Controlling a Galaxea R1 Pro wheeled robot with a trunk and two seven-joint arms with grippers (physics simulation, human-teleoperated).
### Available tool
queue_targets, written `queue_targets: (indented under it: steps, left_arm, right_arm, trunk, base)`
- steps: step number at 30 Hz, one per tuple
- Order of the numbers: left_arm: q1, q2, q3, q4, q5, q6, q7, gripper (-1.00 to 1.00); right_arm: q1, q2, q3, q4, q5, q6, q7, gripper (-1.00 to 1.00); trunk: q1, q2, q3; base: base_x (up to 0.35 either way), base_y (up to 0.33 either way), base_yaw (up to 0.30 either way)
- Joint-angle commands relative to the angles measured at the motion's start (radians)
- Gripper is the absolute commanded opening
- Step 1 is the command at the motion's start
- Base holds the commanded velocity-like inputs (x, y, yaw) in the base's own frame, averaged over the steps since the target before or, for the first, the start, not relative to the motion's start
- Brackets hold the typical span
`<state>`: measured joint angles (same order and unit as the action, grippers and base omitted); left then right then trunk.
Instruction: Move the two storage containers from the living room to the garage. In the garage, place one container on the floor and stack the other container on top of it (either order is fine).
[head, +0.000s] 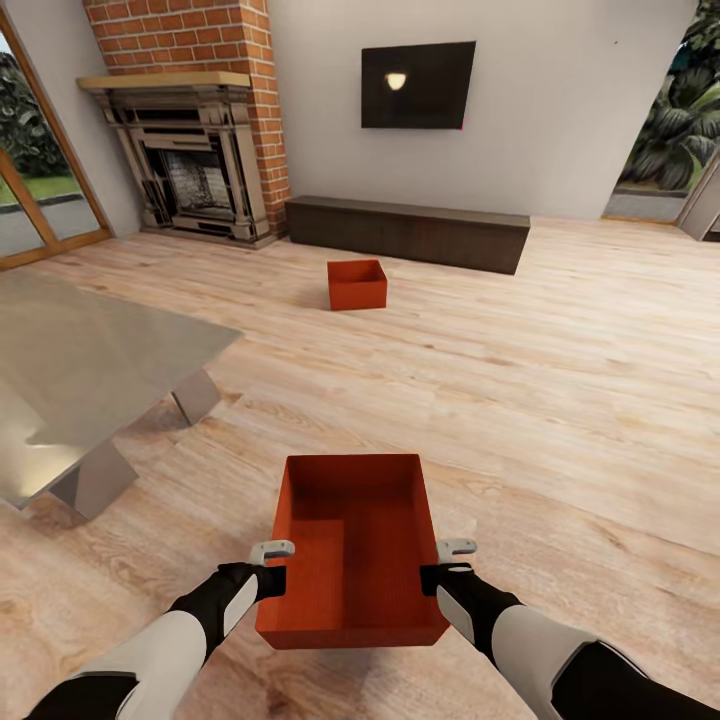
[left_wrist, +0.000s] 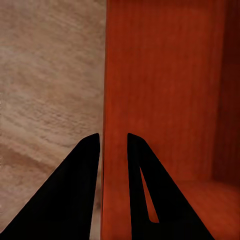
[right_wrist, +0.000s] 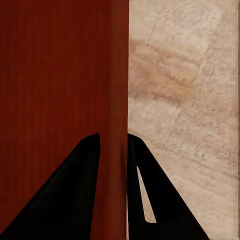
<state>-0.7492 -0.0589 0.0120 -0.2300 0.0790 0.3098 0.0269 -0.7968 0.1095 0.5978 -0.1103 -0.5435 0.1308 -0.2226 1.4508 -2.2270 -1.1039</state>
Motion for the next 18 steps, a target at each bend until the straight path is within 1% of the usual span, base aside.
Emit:
queue_targets:
  steps: [1, 18]
  left_arm:
    - [0.001, 0.001, -0.003, 0.001, -0.007, 0.008, 0.01, -1.0]
    - [0.001, 0.002, -0.003, 0.001, -0.007, 0.008, 0.01, -1.0]
  right_arm:
    - [-0.001, -0.001, -0.001, -0.005, 0.02, 0.006, -0.009, -1.0]
    - [-0.001, -0.001, -0.001, -0.005, 0.02, 0.001, -0.009, -1.0]
  trunk:
    - [-0.004, 0.007, 0.003]
    - [-0.069, 0.126, 0.056]
  base:
    - [0.0, 0.0, 0.0]
    - [0.0, 0.0, 0.0]
